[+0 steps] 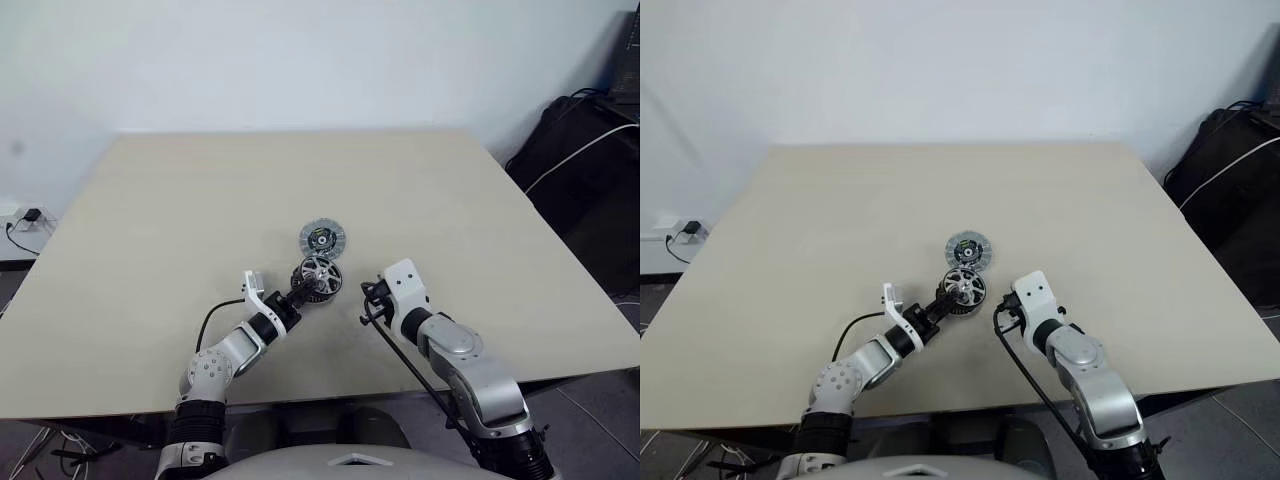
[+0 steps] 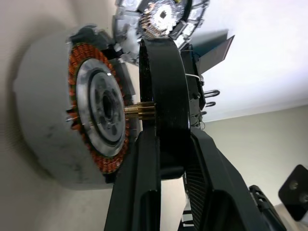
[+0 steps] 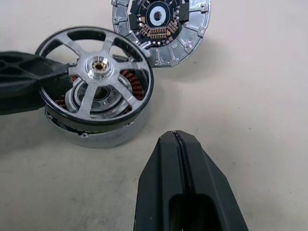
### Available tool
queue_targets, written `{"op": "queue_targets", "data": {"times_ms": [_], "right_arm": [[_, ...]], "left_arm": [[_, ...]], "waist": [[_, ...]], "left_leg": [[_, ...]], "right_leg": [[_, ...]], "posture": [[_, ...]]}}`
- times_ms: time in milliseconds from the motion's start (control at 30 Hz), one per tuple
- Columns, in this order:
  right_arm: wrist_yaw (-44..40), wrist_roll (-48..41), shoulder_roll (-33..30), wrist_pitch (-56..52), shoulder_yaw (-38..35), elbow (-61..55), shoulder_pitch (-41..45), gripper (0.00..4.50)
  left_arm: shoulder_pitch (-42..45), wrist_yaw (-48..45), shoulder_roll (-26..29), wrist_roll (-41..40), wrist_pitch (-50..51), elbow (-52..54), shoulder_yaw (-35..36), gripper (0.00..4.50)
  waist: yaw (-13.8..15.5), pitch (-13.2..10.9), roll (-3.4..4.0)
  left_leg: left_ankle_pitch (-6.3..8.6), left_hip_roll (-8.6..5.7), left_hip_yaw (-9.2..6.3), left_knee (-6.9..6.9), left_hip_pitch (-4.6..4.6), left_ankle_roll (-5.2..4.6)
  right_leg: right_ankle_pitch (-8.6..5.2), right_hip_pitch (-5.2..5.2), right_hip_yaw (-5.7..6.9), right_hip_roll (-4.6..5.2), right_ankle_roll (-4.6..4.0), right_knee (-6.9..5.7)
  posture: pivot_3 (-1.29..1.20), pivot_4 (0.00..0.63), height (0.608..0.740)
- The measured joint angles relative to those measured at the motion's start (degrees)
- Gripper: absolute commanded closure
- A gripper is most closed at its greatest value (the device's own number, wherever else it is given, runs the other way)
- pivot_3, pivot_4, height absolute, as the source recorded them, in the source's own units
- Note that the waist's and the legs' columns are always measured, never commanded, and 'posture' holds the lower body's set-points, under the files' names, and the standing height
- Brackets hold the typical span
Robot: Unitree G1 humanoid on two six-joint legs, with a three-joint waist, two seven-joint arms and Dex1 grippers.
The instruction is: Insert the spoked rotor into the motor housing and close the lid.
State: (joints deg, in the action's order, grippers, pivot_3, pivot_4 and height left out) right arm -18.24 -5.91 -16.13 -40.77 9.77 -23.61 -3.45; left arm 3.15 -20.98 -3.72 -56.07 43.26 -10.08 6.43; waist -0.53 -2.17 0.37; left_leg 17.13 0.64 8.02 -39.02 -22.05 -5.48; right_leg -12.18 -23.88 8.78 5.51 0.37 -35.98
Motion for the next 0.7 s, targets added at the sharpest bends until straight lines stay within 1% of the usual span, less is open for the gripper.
{"op": "queue_targets", "data": {"times_ms": [67,100,233,267,333,400,433,600,700], "right_arm": [[0.11,0.00,0.04,0.00,0.00,0.00,0.00,4.50],[0.25,0.01,0.05,0.00,0.00,0.00,0.00,4.50],[0.65,0.01,0.05,0.00,0.01,0.00,0.02,4.50],[0.68,0.01,0.05,0.00,0.00,0.00,0.01,4.50],[0.72,0.01,0.05,0.00,0.00,0.00,0.01,4.50],[0.73,0.00,0.05,0.00,0.01,0.00,0.01,4.50],[0.74,0.01,0.05,0.00,0.01,0.00,0.00,4.50],[0.75,0.01,0.05,0.00,0.03,0.00,0.01,4.50],[0.72,0.01,0.04,0.00,0.06,0.00,0.01,4.50]], "left_arm": [[0.00,0.12,0.00,0.23,-0.06,-0.01,0.02,3.34],[-0.01,0.27,0.00,0.77,-0.10,-0.13,0.08,3.11],[0.06,-0.55,0.00,1.03,-0.16,-0.24,0.32,1.74],[0.06,-0.75,0.00,0.95,-0.16,-0.09,0.32,1.51],[0.05,-1.12,0.02,0.92,-0.16,0.51,0.31,0.90],[-0.02,-1.18,0.03,0.92,-0.15,1.34,0.30,0.23],[-0.11,-1.18,0.03,0.91,-0.15,1.81,0.31,0.02],[-0.31,-0.63,0.07,1.37,-1.07,2.26,0.80,0.02],[-0.81,-0.39,0.12,3.29,-3.59,3.45,1.57,0.02]], "waist": [[-0.01,0.00,0.01],[-0.01,0.00,0.01],[0.08,0.06,0.06],[0.06,0.06,0.07],[-0.02,0.07,0.08],[-0.07,0.08,0.10],[-0.08,0.09,0.11],[-0.21,0.12,0.17],[-0.16,0.11,0.21]], "left_leg": [[0.00,0.00,-0.01,0.00,0.00,0.00],[0.00,0.00,-0.01,0.00,0.00,0.00],[0.00,0.00,-0.01,-0.03,0.05,0.00],[0.00,0.00,-0.01,-0.05,0.07,0.00],[-0.01,0.00,-0.02,-0.06,0.15,0.01],[0.10,0.00,-0.02,-0.06,0.16,-0.17],[0.10,0.00,-0.02,-0.06,0.17,-0.17],[0.10,0.01,-0.05,-0.06,0.24,-0.17],[0.09,0.01,-0.07,-0.06,0.24,-0.16]], "right_leg": [[0.00,0.00,0.00,0.01,0.00,0.00],[0.00,0.00,0.00,0.01,0.00,0.00],[0.01,0.06,0.00,0.03,0.02,0.00],[0.02,0.08,0.00,0.03,0.03,0.00],[0.06,0.16,0.00,0.05,0.11,0.00],[0.12,0.17,-0.01,0.07,0.20,0.00],[0.13,0.17,-0.02,0.07,0.23,0.00],[0.18,0.17,-0.02,0.06,0.30,0.00],[0.18,0.15,-0.02,0.05,0.30,-0.02]], "posture": [[0.00,0.000,0.740],[0.00,0.000,0.740],[0.00,0.000,0.740],[0.00,0.000,0.740],[0.00,0.000,0.740],[0.00,0.000,0.740],[0.00,0.000,0.740],[0.00,0.000,0.740],[0.00,0.000,0.740]]}}
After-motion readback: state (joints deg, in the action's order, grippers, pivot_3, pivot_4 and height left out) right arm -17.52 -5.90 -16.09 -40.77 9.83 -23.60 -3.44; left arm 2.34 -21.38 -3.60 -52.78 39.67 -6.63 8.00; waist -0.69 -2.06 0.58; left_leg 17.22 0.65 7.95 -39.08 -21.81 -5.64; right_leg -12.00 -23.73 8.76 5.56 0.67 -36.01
